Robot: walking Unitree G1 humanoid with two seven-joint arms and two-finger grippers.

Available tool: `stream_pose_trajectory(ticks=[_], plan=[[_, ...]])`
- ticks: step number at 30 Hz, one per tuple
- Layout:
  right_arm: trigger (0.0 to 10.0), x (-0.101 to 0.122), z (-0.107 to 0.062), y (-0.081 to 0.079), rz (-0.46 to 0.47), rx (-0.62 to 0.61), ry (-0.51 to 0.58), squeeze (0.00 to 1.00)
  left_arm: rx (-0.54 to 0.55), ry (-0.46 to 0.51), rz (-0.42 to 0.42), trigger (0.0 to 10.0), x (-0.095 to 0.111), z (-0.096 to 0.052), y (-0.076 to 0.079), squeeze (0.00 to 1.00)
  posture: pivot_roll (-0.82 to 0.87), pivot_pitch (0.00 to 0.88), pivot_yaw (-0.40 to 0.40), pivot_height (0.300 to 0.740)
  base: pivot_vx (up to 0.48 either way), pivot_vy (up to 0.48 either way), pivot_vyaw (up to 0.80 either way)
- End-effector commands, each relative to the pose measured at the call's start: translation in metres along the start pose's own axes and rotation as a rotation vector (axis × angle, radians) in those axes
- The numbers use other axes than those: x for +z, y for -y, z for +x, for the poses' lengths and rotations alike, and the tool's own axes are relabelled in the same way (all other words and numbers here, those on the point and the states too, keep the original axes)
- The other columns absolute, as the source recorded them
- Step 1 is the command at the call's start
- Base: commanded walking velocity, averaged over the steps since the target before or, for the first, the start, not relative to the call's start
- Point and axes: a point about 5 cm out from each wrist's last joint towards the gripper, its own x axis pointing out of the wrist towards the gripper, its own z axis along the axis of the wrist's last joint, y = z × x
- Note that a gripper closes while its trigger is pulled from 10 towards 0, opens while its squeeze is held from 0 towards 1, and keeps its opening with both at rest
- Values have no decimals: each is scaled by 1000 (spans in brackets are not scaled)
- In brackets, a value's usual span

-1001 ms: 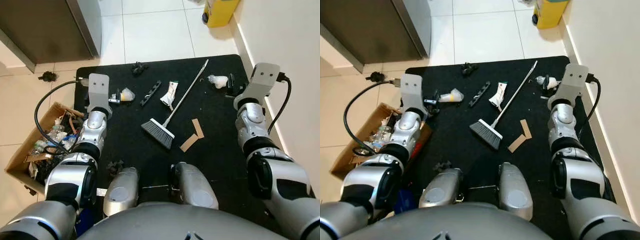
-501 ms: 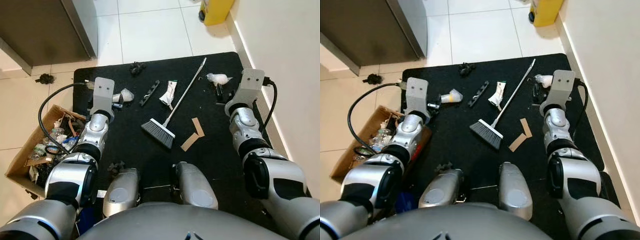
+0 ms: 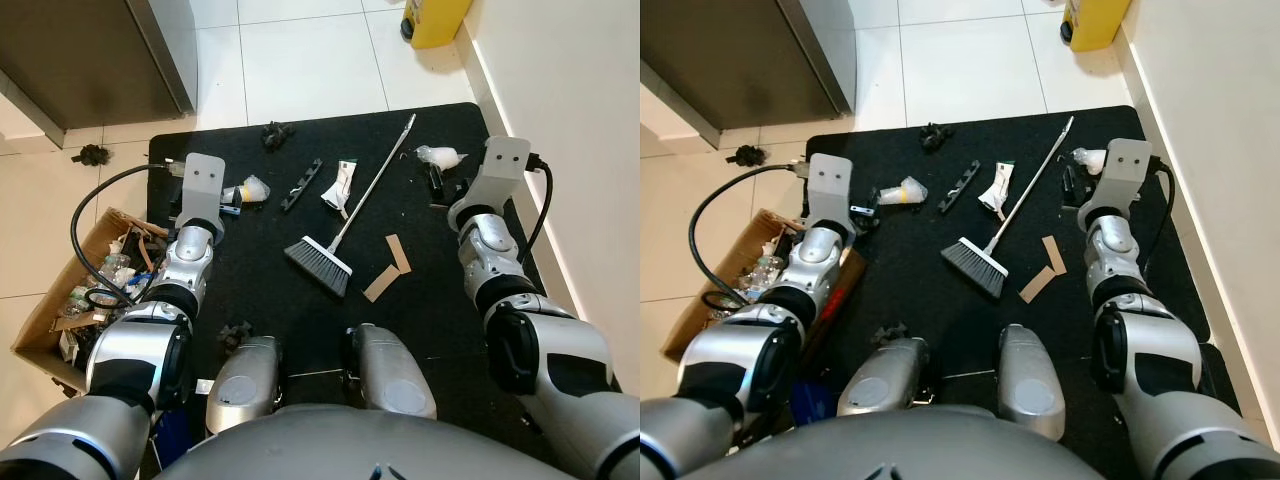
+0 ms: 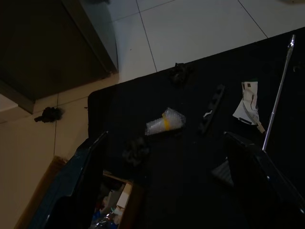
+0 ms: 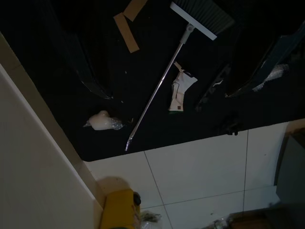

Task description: Sweep floor

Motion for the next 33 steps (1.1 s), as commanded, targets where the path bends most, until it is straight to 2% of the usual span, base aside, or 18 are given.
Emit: stream_pose_trajectory(ticks=[1, 33], plan=[[10000, -3, -1, -3, 14, 6, -9, 0, 12, -19, 22, 10000, -5, -1, -8, 0, 50, 0, 12, 740, 0, 0, 0], [10000, 1, 4, -11, 27, 37, -22, 0, 30, -32, 42, 10000, 1, 3, -14, 0, 39, 0, 1, 740, 0, 0, 0]])
